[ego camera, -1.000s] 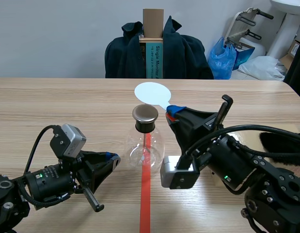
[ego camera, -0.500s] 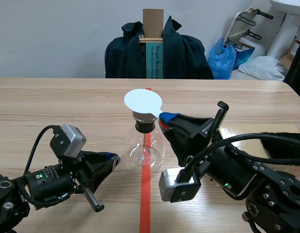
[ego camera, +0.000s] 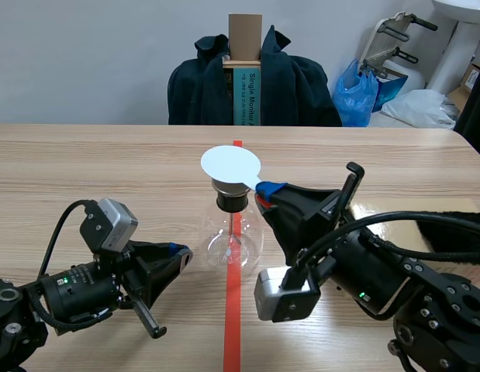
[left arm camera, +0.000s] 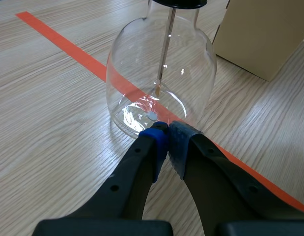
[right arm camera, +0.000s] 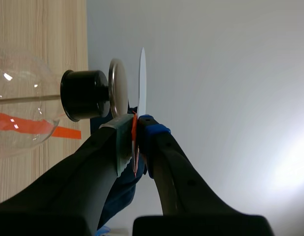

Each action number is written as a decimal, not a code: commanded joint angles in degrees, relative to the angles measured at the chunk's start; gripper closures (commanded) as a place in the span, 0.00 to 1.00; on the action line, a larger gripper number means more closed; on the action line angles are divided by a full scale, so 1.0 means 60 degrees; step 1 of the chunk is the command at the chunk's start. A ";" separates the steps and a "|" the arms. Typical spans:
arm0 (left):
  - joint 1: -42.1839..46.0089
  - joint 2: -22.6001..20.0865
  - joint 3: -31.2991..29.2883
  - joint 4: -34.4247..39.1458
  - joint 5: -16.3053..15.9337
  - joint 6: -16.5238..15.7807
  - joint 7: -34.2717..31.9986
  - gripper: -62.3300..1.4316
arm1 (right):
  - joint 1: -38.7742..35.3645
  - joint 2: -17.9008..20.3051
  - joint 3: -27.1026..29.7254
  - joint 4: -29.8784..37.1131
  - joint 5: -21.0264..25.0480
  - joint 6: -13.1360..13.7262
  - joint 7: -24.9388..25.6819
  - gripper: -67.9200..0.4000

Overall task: Do the electroscope experiment.
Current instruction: 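Move the plate toward and away from the electroscope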

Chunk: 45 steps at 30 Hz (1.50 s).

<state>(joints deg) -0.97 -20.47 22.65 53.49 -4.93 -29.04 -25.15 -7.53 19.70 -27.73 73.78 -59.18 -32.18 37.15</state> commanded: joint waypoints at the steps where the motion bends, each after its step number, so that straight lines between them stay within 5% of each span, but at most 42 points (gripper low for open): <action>1: -0.0160 0.0022 -0.0029 0.0135 -0.0091 -0.0015 -0.0127 0.91 | 0.0087 0.0127 0.0098 0.0248 0.0066 -0.0120 -0.0182 0.98; 25: -0.0160 0.0022 -0.0029 0.0135 -0.0091 -0.0015 -0.0127 0.91 | 0.0091 0.0131 0.0109 0.0248 0.0066 -0.0120 -0.2998 0.98; 32: -0.0160 0.0022 -0.0029 0.0135 -0.0091 -0.0011 -0.0127 0.91 | 0.0091 0.0135 0.0109 0.0248 0.0018 -0.0117 -0.2652 0.98; 45: -0.0160 0.0022 -0.0029 0.0135 -0.0091 -0.0011 -0.0127 0.91 | 0.0087 0.0127 0.0109 0.0248 -0.0142 0.0277 -0.0404 0.98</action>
<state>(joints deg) -0.97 -20.47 22.65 53.49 -4.93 -29.02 -25.15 -7.53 19.73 -27.73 73.78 -60.25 -30.35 34.70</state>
